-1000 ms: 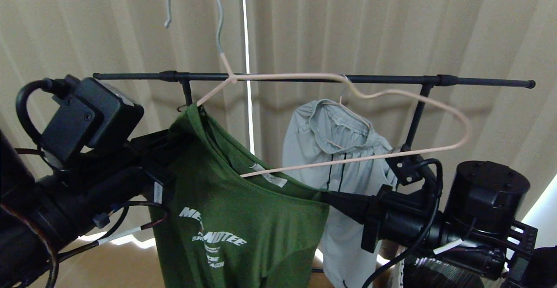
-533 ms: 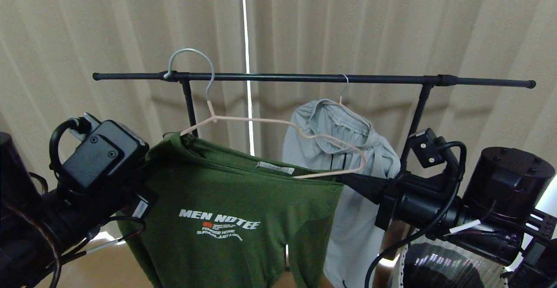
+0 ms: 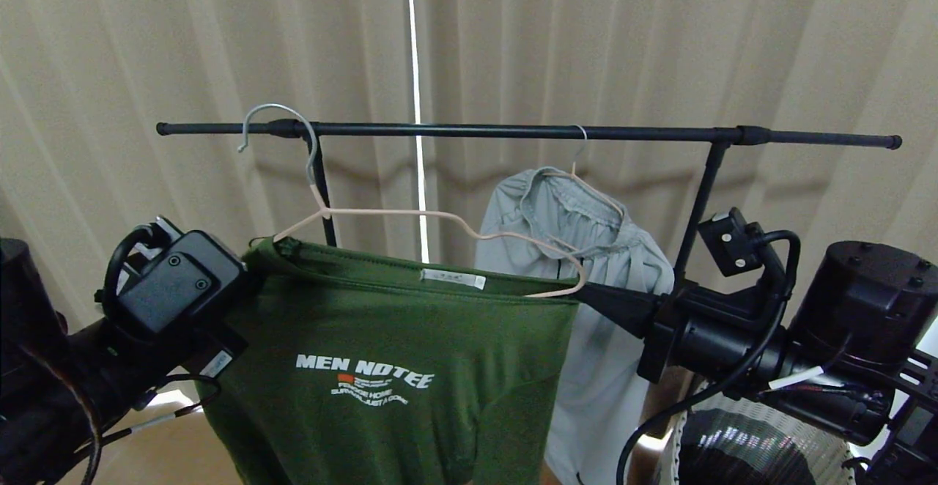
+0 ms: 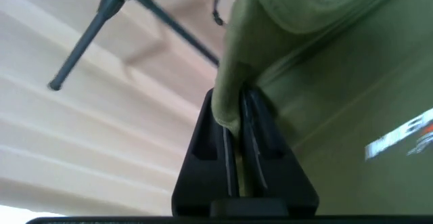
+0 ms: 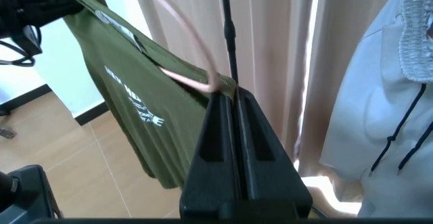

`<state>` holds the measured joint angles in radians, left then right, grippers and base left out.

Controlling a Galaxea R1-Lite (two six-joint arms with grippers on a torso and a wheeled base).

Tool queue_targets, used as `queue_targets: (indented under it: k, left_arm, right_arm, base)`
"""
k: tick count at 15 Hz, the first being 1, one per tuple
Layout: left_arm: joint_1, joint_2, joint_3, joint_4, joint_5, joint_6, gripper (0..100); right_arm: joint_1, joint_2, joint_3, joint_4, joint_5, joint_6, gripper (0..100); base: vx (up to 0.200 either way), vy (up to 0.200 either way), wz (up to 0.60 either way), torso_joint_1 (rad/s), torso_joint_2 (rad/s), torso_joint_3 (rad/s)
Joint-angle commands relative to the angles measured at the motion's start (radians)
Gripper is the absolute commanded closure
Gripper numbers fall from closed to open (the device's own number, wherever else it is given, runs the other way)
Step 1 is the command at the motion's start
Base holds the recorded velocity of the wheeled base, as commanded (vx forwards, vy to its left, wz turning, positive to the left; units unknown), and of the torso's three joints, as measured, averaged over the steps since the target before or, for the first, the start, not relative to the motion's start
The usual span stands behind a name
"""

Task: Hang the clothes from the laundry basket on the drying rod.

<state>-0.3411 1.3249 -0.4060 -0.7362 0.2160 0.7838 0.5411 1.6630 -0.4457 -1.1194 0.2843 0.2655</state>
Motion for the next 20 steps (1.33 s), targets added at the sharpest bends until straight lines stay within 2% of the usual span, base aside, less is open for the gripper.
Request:
queue_targets:
  k: [1,4,9,12,14,18,19,20]
  left_arm:
    - [0.016,-0.001,0.001,-0.002,0.002,0.005,100]
    - [0.019,-0.003,0.024,-0.002,0.002,0.011,100]
    - [0.054,-0.004,0.038,-0.003,-0.004,0.080,100]
    - [0.022,0.004,0.030,-0.005,-0.006,0.075,100]
    - [0.005,-0.001,0.035,-0.005,-0.004,0.068,100]
    - [0.005,0.005,0.036,-0.005,-0.003,0.048,100]
    - [0.004,0.005,0.026,-0.003,-0.001,0.015,100]
    - [0.005,0.010,0.022,-0.003,0.002,-0.015,100]
  right_arm:
    - [0.000,-0.005,-0.001,0.000,0.000,0.000,100]
    - [0.000,-0.006,-0.008,0.001,0.003,-0.002,100]
    - [0.002,-0.006,-0.034,0.023,0.007,-0.028,100]
    - [0.115,-0.011,-0.068,0.085,0.009,-0.046,100]
    - [0.200,-0.002,-0.146,0.185,0.006,-0.063,100]
    - [0.224,0.008,-0.174,0.263,0.001,-0.147,100]
    - [0.223,0.000,-0.171,0.299,-0.002,-0.169,0]
    - [0.221,-0.005,-0.169,0.308,-0.008,-0.181,0]
  base:
    - [0.000,0.000,0.00,0.000,0.00,0.000]
    - [0.000,0.000,0.00,0.000,0.00,0.000]
    - [0.000,0.000,0.00,0.000,0.00,0.000]
    - [0.000,0.000,0.00,0.000,0.00,0.000]
    - [0.000,0.000,0.00,0.000,0.00,0.000]
    - [0.000,0.000,0.00,0.000,0.00,0.000]
    - [0.000,0.000,0.00,0.000,0.00,0.000]
    - [0.000,0.000,0.00,0.000,0.00,0.000]
